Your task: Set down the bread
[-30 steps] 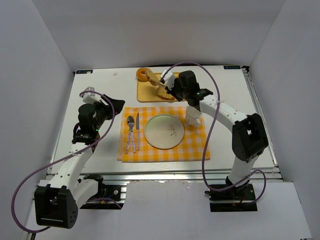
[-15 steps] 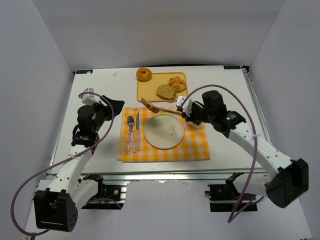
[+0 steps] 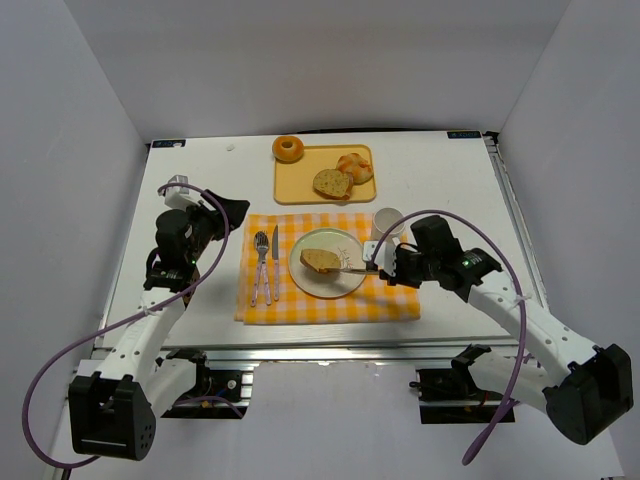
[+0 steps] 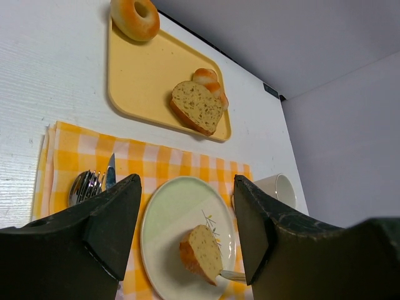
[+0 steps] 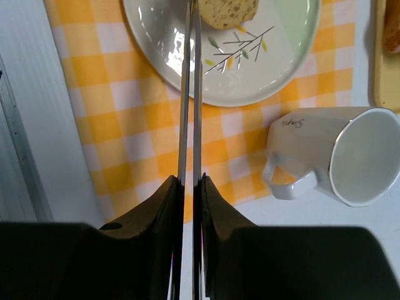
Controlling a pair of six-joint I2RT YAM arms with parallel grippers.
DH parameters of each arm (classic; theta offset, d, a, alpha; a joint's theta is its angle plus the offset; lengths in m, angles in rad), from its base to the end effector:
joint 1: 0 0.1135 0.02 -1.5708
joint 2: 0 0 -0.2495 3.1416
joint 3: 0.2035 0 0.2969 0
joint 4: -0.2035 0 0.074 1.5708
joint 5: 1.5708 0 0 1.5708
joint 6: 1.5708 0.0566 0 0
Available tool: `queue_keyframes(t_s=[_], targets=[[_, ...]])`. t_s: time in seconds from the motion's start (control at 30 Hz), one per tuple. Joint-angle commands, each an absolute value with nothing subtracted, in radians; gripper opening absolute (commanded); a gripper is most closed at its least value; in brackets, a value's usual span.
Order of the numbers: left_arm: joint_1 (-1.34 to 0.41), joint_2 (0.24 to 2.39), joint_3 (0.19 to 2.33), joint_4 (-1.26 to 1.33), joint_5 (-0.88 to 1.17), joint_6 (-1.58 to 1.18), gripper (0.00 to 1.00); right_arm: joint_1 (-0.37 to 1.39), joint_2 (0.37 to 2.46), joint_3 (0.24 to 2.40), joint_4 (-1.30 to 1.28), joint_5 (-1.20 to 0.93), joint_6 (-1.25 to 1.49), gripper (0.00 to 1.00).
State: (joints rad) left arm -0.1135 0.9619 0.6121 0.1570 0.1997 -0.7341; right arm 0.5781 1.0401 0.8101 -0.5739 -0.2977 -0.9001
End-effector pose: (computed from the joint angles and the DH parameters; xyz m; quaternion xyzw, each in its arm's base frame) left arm 0.2949 -0.0449 0.2501 -0.1742 0.7507 -0.3303 0.5450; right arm 0.2249 0.1666 0.2286 -0.6588 0.6405 0.0764 0.3872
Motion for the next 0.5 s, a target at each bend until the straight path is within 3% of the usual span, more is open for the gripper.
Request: queue_keyframes(t_s=[0.0, 0.03, 0.23, 0.47], targets=[[-0.115, 0.950, 0.604, 0.176, 0.210, -0.738, 0.70, 0.580, 1.028, 0.818, -0.604, -0.308, -0.942, 0.21], [-0.115, 0.946, 0.601, 0.175, 0.210, -0.736, 0.70, 0.578, 1.026, 0.824, -0.610, -0.314, -0.943, 0.30], [-0.115, 0.948, 0.603, 0.176, 0.212, -0.736, 0.70, 0.580, 1.009, 0.839, -0.635, -0.342, -0.957, 0.44], [-0.115, 0.957, 0.606, 0.184, 0.213, -0.736, 0.70, 0.578, 0.991, 0.871, -0.653, -0.362, -0.954, 0.46]])
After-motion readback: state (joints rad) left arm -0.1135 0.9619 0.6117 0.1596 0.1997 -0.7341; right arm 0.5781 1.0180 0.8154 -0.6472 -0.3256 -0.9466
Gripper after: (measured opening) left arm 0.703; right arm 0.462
